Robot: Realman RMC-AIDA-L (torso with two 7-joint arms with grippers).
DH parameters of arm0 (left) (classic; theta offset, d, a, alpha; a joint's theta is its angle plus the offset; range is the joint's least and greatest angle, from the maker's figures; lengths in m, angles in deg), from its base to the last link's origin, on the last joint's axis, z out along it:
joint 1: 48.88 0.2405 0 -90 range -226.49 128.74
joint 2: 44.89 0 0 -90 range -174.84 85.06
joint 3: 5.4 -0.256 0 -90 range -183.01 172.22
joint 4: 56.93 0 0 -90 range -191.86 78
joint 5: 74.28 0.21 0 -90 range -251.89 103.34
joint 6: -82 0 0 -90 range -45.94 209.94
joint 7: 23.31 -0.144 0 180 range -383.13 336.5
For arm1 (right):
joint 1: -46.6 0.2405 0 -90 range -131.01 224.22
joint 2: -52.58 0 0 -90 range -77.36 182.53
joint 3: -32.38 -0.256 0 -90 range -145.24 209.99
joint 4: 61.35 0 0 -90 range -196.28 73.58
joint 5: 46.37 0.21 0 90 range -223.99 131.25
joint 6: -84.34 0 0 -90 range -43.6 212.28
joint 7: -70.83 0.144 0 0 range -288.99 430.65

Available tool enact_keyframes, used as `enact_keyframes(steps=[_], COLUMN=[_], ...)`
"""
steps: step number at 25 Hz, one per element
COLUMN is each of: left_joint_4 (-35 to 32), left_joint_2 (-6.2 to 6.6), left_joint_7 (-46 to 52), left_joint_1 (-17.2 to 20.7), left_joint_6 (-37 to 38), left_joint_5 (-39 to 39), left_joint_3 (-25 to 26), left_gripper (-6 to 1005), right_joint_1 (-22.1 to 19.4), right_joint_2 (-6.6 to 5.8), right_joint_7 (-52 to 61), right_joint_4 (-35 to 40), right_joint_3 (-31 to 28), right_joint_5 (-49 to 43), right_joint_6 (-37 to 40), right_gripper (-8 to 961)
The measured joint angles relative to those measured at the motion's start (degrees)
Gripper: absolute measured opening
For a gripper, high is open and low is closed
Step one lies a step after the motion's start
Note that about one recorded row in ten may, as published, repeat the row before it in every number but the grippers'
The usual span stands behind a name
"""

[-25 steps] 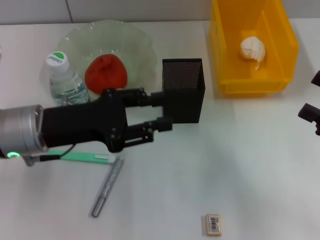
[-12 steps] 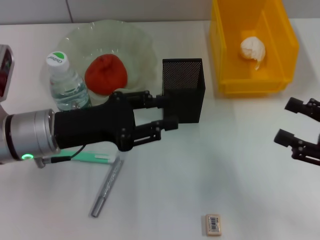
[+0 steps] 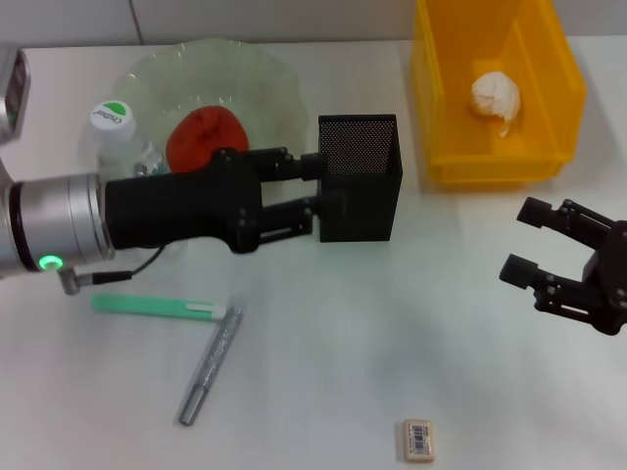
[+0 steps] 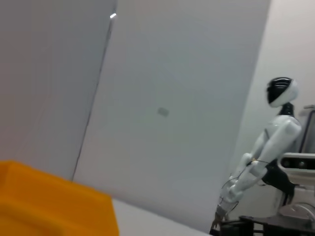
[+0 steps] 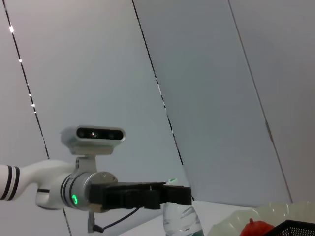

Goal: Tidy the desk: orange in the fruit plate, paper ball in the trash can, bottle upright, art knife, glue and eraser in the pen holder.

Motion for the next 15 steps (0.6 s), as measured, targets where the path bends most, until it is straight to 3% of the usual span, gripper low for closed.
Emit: enact_keyframes(steps=[7,15], left_joint_4=[-9.18,-28.56], left_joint_2=[0.09,0.19], left_joint_7=[13.97,19.41], left_joint_1=[0.6,4.9], left_joint_6=[-1.33,1.3], left_joint_5=[6.73,9.04], left_joint_3=[-1.17,-3.15], left_gripper=[515,514], right_joint_1=[1.71,3.36], right_joint_2=[0.01,0.04], right_joint_7=[0.13,0.13], right_joint_4=[-1.26,-1.77], right_joint_3=[0.06,0.04], right_joint_5=[-0.06,-0.09], right_joint_6=[-0.23,-2.34], right_gripper=[833,833])
